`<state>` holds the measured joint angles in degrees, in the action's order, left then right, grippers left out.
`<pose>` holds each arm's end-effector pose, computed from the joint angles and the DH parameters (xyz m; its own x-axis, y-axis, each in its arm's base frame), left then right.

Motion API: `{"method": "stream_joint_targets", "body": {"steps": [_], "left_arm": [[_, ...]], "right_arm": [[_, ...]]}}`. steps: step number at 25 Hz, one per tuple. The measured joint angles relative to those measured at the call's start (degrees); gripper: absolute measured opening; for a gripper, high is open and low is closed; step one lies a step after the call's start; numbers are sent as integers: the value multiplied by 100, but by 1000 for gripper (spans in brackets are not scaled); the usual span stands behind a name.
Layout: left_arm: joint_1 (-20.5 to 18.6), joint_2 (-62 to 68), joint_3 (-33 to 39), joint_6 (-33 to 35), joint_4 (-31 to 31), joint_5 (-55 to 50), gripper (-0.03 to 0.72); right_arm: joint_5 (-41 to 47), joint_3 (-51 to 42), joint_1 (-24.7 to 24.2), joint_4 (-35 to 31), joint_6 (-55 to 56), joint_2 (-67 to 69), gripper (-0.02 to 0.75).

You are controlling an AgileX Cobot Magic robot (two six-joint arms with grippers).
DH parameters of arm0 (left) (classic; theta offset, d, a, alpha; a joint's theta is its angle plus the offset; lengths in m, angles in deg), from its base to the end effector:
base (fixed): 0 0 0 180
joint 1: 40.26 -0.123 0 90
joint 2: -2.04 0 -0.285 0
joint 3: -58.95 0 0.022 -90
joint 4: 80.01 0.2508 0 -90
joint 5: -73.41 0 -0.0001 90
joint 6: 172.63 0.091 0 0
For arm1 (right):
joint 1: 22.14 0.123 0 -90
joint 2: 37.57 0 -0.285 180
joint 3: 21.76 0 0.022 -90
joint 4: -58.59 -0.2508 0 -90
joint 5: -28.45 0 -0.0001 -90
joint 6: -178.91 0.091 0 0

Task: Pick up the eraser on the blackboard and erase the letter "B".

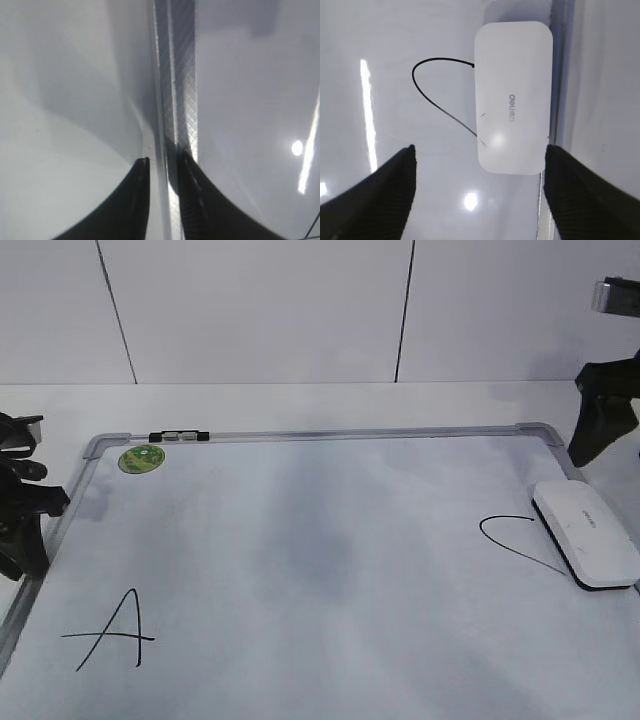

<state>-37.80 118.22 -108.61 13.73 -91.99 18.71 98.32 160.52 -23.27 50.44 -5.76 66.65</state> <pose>0.3301 -0.0296 0.1498 -0.9983 0.0320 0.0494 0.0233 0.9854 -0.1687 0.3332 0.0055 0.2797 -0.9886 -0.0125 -0.1499 -0.0318 0.9914 0.1269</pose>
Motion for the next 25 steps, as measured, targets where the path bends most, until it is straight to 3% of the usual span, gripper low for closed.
{"method": "stream_joint_targets", "body": {"steps": [15,25], "left_arm": [[0,-467,-11,21,108,-360,183],[0,-1074,-11,21,166,-1243,188]], "right_arm": [[12,0,0,-210,0,-65,590],[27,-30,0,-285,10,-943,589]]}}
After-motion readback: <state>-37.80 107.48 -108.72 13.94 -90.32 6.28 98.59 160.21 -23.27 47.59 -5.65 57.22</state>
